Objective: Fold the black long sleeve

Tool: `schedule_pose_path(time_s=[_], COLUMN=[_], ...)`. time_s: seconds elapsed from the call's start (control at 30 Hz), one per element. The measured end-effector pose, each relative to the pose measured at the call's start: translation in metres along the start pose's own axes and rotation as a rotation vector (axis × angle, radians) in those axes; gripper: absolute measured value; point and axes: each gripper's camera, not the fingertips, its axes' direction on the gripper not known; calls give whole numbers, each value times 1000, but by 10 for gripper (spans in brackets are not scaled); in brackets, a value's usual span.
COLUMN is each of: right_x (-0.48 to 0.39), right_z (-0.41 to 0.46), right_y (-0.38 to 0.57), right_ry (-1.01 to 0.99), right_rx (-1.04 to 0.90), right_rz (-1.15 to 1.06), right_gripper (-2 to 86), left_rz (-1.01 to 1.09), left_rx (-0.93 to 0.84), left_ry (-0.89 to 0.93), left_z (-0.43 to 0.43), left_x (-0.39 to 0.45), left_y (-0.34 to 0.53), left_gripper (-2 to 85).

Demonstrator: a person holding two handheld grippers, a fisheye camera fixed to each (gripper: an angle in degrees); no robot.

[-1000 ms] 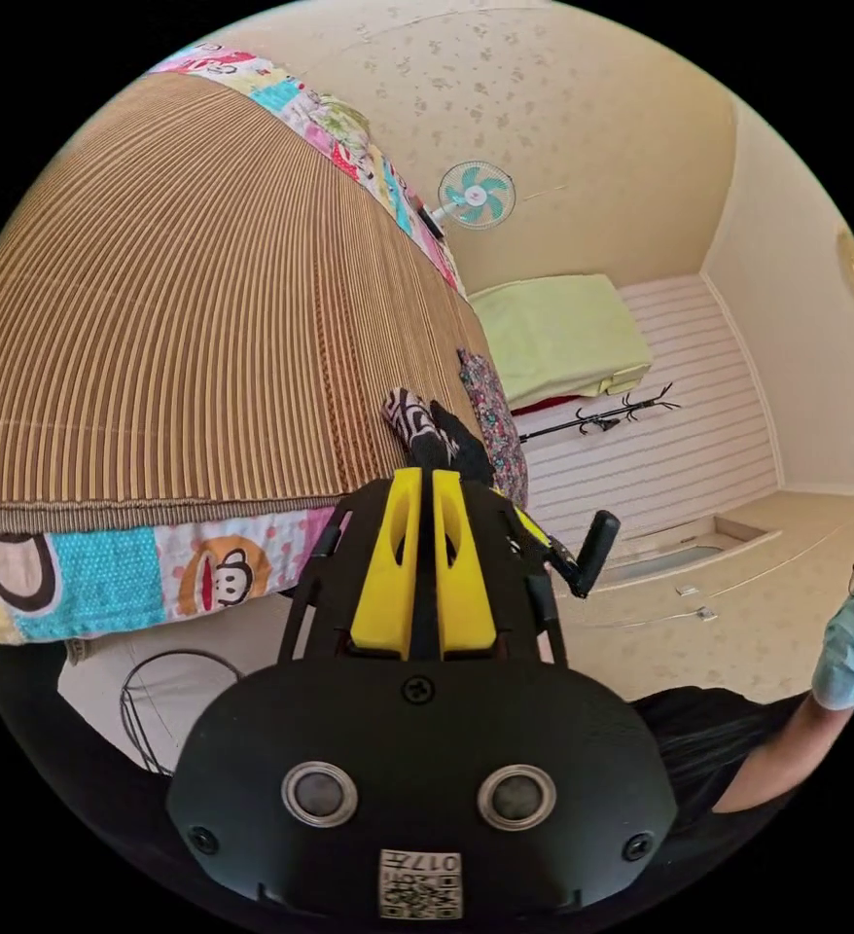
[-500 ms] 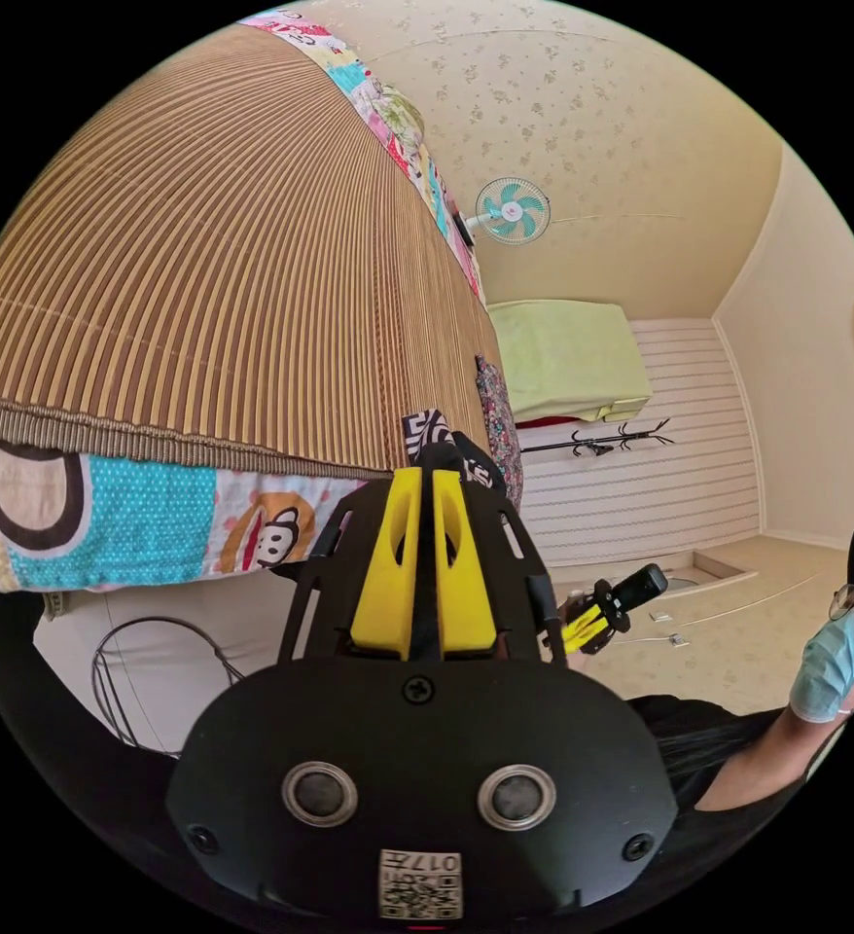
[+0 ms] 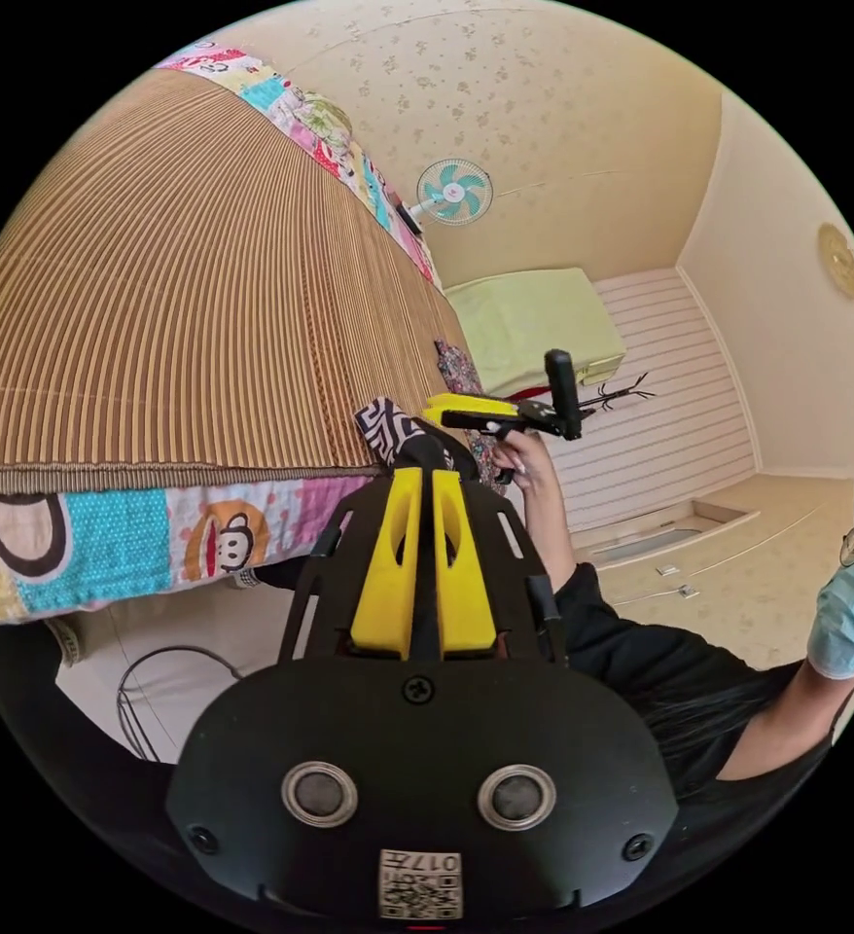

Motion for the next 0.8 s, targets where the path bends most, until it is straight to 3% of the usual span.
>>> schedule_pose_path(time_s=[0.1,0.17,0.23,0.33,0.4,0.5,0.67,0.8], right_x=[-9,-29,-48,-78,-106,-133,-157,-184], right_z=[63,51,13,-94,-181,-242,-259,-278], right_y=[-40,-38,-23,37,117,204,258,304], right_ry=[84,109,171,226,156,-18,-58,-86], right_rx=[-311,-258,-126,239,585,888,1056,1219], right_rz=[-65,-117,-100,17,71,29,36,7], right_gripper=[67,41,30,21,18,15,13,13], left_rz=[-33,-24,21,88,146,321,618,721], left_rx=[6,35,86,237,371,577,688,720], left_ry=[27,10,5,35,81,70,45,29], left_z=[2,-7,-23,-67,-102,-154,-184,-190], left_x=[5,17,35,74,104,173,299,367], left_y=[10,19,26,36,43,55,69,87], left_gripper=[-4,-5,-5,-6,-6,-5,-5,-5])
